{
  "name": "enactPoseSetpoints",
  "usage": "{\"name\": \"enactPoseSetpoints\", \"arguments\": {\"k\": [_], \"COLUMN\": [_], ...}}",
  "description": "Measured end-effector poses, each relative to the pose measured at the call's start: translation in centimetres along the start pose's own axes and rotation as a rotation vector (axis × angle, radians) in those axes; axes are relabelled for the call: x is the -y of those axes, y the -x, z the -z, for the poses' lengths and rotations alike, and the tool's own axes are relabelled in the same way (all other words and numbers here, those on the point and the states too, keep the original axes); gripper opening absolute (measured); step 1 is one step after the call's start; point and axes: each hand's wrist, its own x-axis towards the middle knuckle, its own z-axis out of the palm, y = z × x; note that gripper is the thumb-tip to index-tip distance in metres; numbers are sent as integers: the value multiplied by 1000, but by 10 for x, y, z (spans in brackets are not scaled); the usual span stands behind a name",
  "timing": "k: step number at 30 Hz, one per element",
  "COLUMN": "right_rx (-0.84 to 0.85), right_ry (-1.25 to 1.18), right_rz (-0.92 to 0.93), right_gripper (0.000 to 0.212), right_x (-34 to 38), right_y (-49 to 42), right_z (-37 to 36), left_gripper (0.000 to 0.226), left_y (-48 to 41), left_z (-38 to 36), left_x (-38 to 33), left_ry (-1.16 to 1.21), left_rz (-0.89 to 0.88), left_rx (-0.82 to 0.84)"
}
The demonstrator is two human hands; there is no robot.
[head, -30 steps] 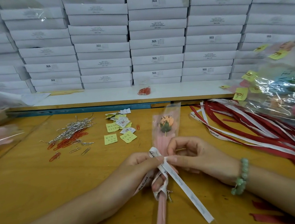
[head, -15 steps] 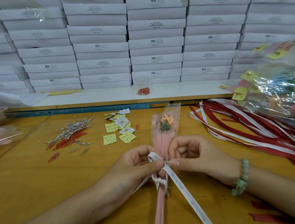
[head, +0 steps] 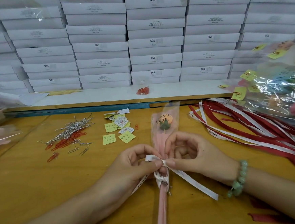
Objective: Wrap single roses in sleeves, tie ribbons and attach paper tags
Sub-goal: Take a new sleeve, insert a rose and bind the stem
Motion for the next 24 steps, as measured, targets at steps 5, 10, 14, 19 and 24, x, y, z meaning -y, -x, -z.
{"name": "enactPoseSetpoints", "arguments": {"k": [5, 10, 14, 19, 24], "right_rx": [16, 28, 38, 23, 16], "right_ry": [8, -24, 44, 125, 112], "right_rz": [4, 19, 10, 2, -40], "right_gripper": [1, 5, 15, 35, 37], "right_x": [2, 3, 0, -2, -3], "right_y": [0, 0, 0, -1, 1], "right_z": [0, 0, 0, -2, -3], "left_gripper": [11, 14, 11, 13, 9], "left_y": [-1, 0, 1, 2, 3], "left_z": [-2, -3, -3, -2, -4], "left_x": [2, 1, 0, 0, 0], "left_ry": [-24, -54, -61, -66, -177], "left_rz": [-4, -14, -13, -26, -96], "left_rx": [-39, -58, -45, -27, -58]}}
